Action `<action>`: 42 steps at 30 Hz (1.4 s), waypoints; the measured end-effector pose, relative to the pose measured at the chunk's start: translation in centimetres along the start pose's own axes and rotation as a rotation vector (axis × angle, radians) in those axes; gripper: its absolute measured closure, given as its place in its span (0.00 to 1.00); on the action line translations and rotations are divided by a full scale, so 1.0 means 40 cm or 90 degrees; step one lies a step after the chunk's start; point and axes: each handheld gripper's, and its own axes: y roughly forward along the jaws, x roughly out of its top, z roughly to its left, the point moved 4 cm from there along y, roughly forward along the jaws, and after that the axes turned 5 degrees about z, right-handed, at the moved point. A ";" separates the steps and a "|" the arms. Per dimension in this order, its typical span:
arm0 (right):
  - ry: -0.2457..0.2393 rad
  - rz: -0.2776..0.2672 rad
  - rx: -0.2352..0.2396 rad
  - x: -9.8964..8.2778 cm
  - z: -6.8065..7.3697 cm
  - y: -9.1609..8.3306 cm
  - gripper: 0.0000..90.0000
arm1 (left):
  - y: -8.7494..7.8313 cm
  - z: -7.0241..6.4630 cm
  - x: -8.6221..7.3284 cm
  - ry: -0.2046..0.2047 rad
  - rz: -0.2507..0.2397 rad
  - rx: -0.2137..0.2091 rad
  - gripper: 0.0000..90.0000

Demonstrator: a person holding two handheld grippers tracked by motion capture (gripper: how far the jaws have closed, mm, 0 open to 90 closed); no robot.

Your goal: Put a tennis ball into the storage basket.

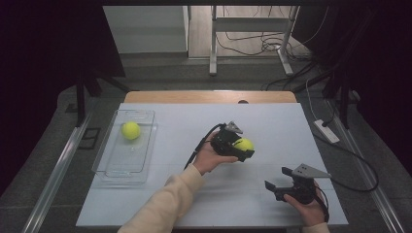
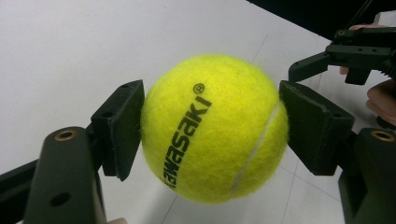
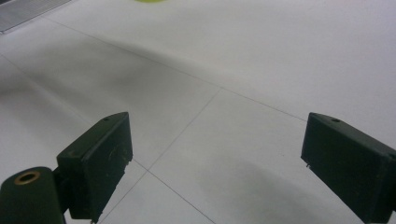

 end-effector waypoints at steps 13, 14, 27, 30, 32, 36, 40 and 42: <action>0.003 -0.005 0.005 0.002 0.001 -0.002 0.10 | -0.033 0.017 -0.009 -0.004 -0.016 0.010 0.30; 0.002 -0.005 0.005 0.002 0.001 -0.002 0.10 | -0.035 0.019 -0.010 -0.008 -0.019 0.011 0.30; 0.005 -0.006 0.001 0.000 -0.003 -0.003 0.10 | -0.079 0.034 -0.017 -0.019 -0.034 0.026 0.30; 0.004 -0.005 0.001 0.000 -0.003 -0.003 0.10 | -0.090 0.039 -0.019 -0.022 -0.040 0.030 0.30; 0.004 -0.004 0.000 0.000 -0.003 -0.002 0.10 | -0.099 0.044 -0.023 -0.027 -0.044 0.032 0.30; 0.002 -0.004 0.000 0.000 -0.002 -0.002 0.10 | -0.109 0.051 -0.027 -0.031 -0.049 0.035 0.30; 0.002 -0.003 0.001 -0.001 -0.002 -0.002 0.10 | -0.125 0.059 -0.031 -0.035 -0.057 0.041 0.30; 0.002 -0.003 0.001 -0.001 -0.002 -0.002 0.10 | -0.132 0.064 -0.033 -0.039 -0.062 0.044 0.30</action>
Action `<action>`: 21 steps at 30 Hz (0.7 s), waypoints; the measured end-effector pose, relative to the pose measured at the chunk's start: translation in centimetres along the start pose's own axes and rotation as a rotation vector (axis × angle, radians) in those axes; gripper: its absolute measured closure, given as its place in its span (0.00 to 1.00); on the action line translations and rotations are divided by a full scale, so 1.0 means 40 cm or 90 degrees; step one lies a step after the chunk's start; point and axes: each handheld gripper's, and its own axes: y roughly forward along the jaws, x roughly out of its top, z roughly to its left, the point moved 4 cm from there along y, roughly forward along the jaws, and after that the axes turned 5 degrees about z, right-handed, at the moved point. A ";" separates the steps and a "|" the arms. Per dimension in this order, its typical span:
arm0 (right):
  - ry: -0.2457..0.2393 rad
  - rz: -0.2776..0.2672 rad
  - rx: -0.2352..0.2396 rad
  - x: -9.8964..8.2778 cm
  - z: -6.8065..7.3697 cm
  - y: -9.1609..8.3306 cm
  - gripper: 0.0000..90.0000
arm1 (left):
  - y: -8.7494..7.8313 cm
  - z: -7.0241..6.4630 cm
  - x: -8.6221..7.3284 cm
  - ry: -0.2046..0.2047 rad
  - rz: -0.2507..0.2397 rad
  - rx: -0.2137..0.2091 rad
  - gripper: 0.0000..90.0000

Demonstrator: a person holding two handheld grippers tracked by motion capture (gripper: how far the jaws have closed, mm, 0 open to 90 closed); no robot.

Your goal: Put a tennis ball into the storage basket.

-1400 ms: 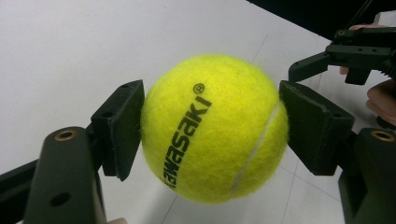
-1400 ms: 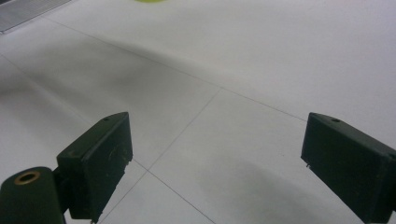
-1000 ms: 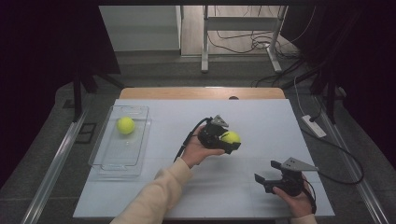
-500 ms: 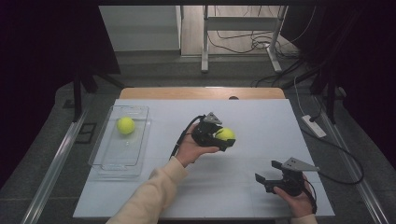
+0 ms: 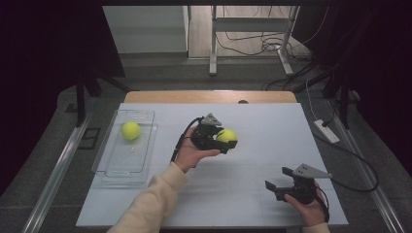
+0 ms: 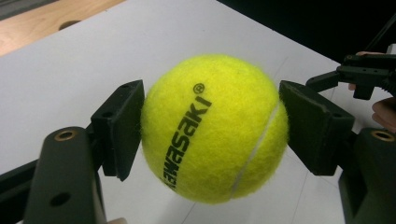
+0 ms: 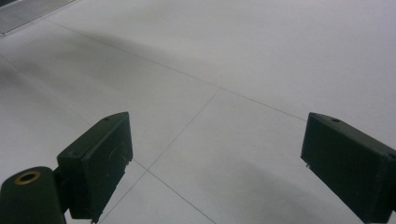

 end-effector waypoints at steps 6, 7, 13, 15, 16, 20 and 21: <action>0.002 0.001 0.000 -0.001 0.000 0.001 0.10 | -0.020 0.013 -0.004 -0.008 -0.012 0.011 0.30; 0.002 0.001 0.000 -0.001 0.000 0.001 0.10 | -0.025 0.016 -0.005 -0.010 -0.013 0.012 0.30; 0.001 0.002 0.000 -0.001 0.001 0.002 0.10 | -0.036 0.026 -0.012 -0.015 -0.019 0.017 0.30; 0.001 0.002 0.000 -0.001 0.001 0.001 0.10 | -0.038 0.028 -0.015 -0.017 -0.020 0.017 0.30; 0.001 0.001 0.000 -0.001 0.001 0.001 0.10 | -0.040 0.030 -0.017 -0.019 -0.021 0.018 0.30; 0.000 0.003 0.000 -0.002 0.001 0.002 0.10 | -0.047 0.035 -0.023 -0.023 -0.025 0.019 0.30; -0.001 0.003 0.000 -0.002 0.002 0.003 0.10 | -0.048 0.035 -0.025 -0.024 -0.025 0.020 0.30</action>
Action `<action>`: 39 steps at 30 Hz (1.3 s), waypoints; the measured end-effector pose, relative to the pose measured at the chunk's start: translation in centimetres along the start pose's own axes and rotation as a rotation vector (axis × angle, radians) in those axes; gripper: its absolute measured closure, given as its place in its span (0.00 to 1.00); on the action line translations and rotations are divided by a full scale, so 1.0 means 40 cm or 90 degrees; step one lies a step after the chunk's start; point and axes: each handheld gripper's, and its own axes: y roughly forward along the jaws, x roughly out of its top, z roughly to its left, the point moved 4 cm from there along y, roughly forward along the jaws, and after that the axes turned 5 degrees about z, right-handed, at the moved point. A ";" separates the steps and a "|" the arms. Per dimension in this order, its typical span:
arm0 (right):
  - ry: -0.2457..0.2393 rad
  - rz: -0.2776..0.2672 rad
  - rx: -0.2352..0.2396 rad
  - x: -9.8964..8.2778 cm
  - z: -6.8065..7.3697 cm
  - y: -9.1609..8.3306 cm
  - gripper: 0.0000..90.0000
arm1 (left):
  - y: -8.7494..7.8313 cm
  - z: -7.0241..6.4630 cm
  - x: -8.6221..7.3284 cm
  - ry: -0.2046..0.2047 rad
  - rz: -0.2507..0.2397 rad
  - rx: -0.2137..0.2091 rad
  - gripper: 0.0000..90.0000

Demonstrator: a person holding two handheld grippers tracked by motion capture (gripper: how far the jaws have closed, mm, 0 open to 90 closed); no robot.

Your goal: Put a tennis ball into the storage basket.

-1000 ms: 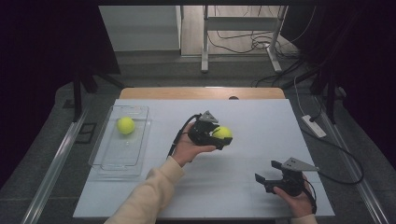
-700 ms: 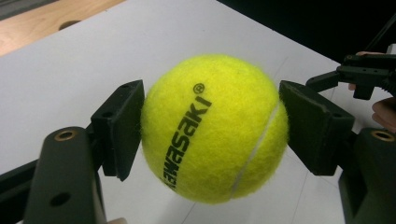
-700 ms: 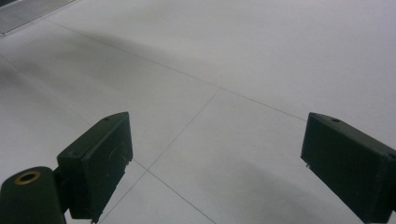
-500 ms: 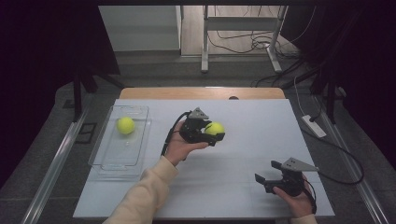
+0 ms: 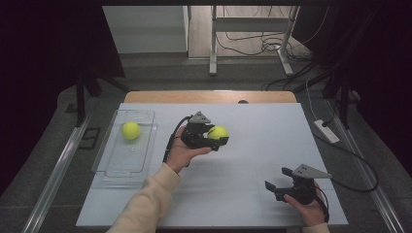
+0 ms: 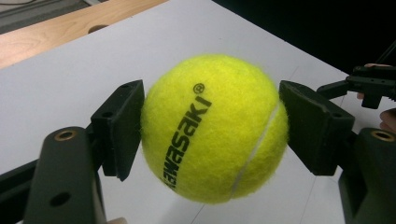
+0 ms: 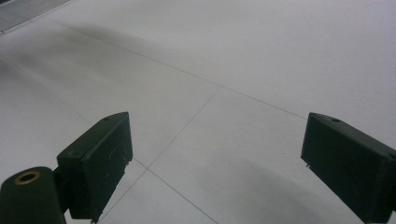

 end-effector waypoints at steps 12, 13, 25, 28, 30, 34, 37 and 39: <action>-0.002 0.001 0.000 0.000 0.002 0.000 0.10 | -0.035 0.017 -0.019 -0.002 -0.012 0.016 0.30; -0.001 0.001 -0.001 0.000 0.002 0.000 0.10 | -0.039 0.020 -0.023 -0.005 -0.013 0.016 0.30; -0.001 0.000 0.001 0.000 0.003 0.001 0.10 | -0.059 0.038 -0.039 -0.015 -0.014 0.024 0.30; -0.001 -0.001 0.001 0.001 0.004 0.001 0.10 | -0.065 0.042 -0.040 -0.017 -0.015 0.026 0.30; -0.002 0.000 0.000 0.001 0.004 0.001 0.10 | -0.068 0.044 -0.041 -0.018 -0.016 0.027 0.30; -0.003 0.001 0.000 0.001 0.005 0.002 0.10 | -0.076 0.050 -0.042 -0.023 -0.021 0.030 0.30; -0.002 0.001 0.000 0.001 0.005 0.002 0.10 | -0.080 0.054 -0.043 -0.026 -0.023 0.032 0.30; -0.002 0.000 0.000 0.001 0.004 0.001 0.10 | -0.082 0.057 -0.044 -0.027 -0.023 0.034 0.30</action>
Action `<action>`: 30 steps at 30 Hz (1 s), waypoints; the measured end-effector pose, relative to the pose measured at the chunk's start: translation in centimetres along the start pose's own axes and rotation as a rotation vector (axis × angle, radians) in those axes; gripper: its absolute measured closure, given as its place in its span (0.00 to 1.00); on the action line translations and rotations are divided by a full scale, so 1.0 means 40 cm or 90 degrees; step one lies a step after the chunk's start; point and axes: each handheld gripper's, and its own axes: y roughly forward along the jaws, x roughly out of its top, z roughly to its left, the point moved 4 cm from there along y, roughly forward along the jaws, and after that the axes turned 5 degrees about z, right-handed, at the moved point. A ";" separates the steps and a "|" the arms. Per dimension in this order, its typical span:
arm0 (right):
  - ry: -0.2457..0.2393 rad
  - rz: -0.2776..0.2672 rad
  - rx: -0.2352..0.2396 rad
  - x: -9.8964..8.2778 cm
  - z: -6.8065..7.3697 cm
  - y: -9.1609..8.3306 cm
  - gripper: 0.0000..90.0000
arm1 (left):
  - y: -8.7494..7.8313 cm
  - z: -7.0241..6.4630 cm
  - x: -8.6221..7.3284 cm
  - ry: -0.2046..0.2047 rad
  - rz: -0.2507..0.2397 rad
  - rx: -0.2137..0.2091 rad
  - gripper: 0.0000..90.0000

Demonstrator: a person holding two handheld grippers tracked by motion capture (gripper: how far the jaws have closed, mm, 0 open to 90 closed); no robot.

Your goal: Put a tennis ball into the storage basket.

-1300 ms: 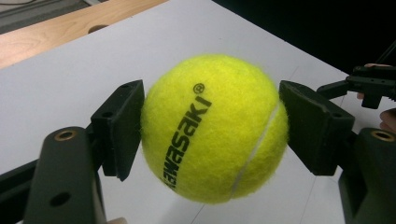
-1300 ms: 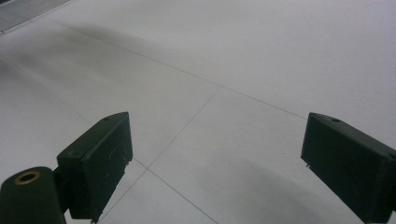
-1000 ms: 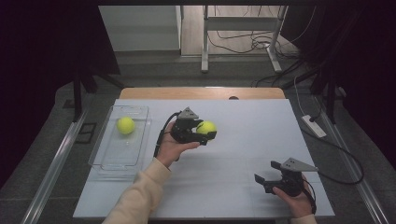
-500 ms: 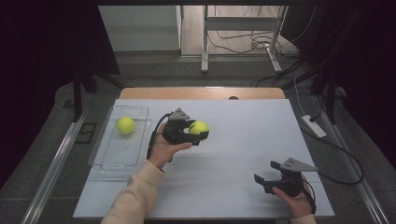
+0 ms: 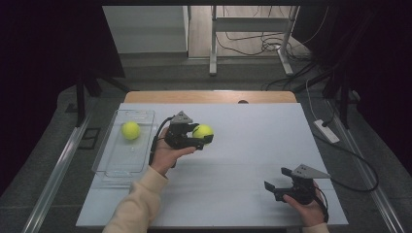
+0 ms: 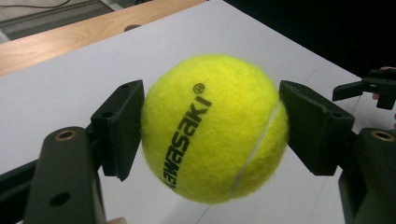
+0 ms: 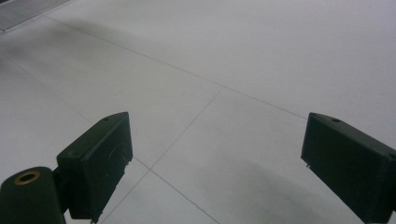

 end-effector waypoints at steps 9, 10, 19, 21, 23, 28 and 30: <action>0.001 0.000 0.000 -0.001 -0.001 0.000 0.10 | -0.014 0.010 -0.001 -0.004 -0.006 0.005 0.30; 0.001 0.001 0.000 -0.001 -0.002 0.000 0.10 | -0.016 0.012 -0.001 -0.005 -0.006 0.007 0.30; 0.002 0.000 -0.002 -0.001 -0.002 0.000 0.10 | -0.034 0.028 -0.004 -0.012 -0.011 0.013 0.30; 0.002 0.001 -0.003 -0.001 -0.002 -0.001 0.10 | -0.038 0.032 -0.005 -0.014 -0.012 0.016 0.30; 0.002 0.001 -0.003 -0.001 -0.002 0.000 0.10 | -0.043 0.037 -0.007 -0.015 -0.014 0.019 0.30; 0.001 0.001 -0.001 -0.001 -0.001 0.001 0.10 | -0.052 0.042 -0.008 -0.018 -0.020 0.022 0.30; 0.001 0.001 0.000 -0.001 -0.001 0.001 0.10 | -0.056 0.045 -0.009 -0.020 -0.021 0.024 0.30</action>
